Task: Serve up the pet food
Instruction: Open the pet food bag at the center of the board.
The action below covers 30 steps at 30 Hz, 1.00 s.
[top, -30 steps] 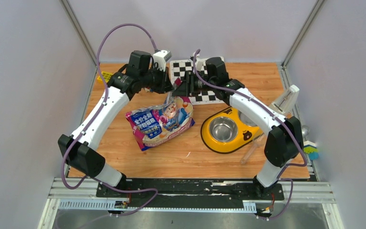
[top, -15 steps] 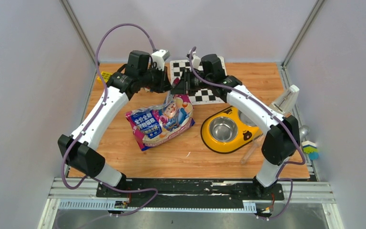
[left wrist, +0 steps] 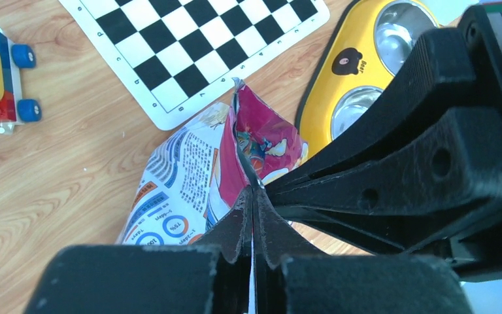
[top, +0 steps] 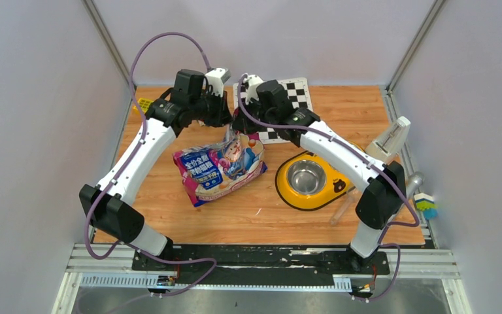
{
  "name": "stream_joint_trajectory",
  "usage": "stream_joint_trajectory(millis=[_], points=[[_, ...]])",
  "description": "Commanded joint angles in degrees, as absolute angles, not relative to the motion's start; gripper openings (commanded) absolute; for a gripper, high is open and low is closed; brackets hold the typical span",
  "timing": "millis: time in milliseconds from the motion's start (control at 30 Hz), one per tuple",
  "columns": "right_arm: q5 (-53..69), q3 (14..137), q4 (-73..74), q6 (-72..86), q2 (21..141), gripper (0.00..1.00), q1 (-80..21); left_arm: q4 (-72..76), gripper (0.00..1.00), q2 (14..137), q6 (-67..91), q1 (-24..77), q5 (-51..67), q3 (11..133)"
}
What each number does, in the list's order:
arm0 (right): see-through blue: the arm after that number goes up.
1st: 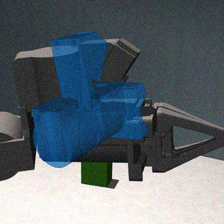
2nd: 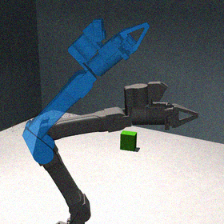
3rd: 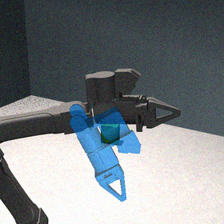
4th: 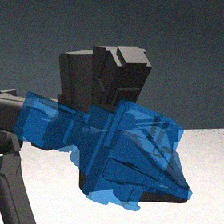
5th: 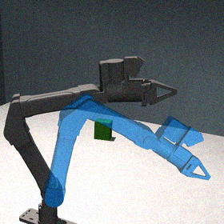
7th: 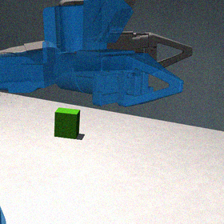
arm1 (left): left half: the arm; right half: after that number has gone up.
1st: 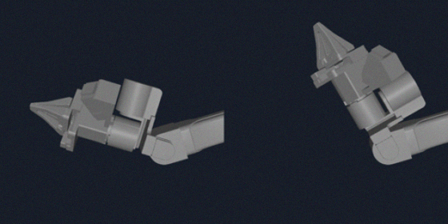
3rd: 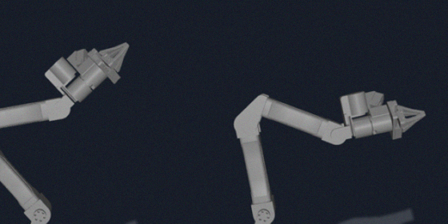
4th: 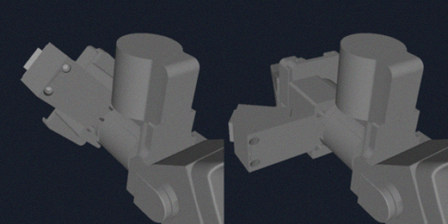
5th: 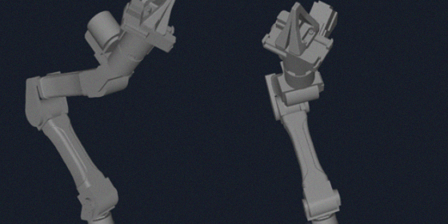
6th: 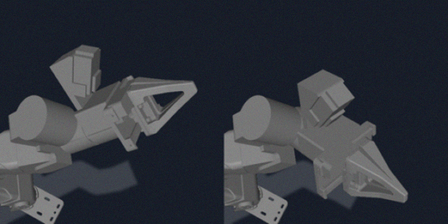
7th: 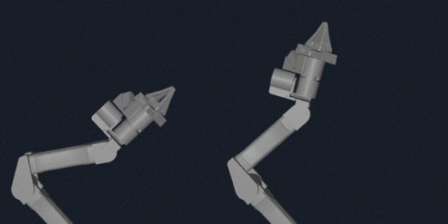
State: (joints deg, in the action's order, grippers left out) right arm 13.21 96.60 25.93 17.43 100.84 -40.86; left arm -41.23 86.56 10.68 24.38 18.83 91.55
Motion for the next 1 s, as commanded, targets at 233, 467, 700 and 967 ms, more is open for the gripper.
stream_joint_trajectory(millis=[233,467,700,967], points=[[-9.94,91.73,22.23,1.53,96.77,0.00,-42.71,-42.09,0.00,82.79,10.15,25.22,20.39,91.34],[-9.22,90.06,22.28,1.57,93.48,0.00,-43.15,-42.19,0.00,83.16,9.44,25.22,18.54,91.93],[-4.17,91.04,24.81,4.45,90.87,0.00,-43.26,-42.65,0.22,83.97,8.32,25.29,19.71,94.09],[-2.20,90.79,25.63,5.95,90.18,0.00,-43.33,-44.16,0.58,86.57,8.29,25.86,23.81,98.53]])
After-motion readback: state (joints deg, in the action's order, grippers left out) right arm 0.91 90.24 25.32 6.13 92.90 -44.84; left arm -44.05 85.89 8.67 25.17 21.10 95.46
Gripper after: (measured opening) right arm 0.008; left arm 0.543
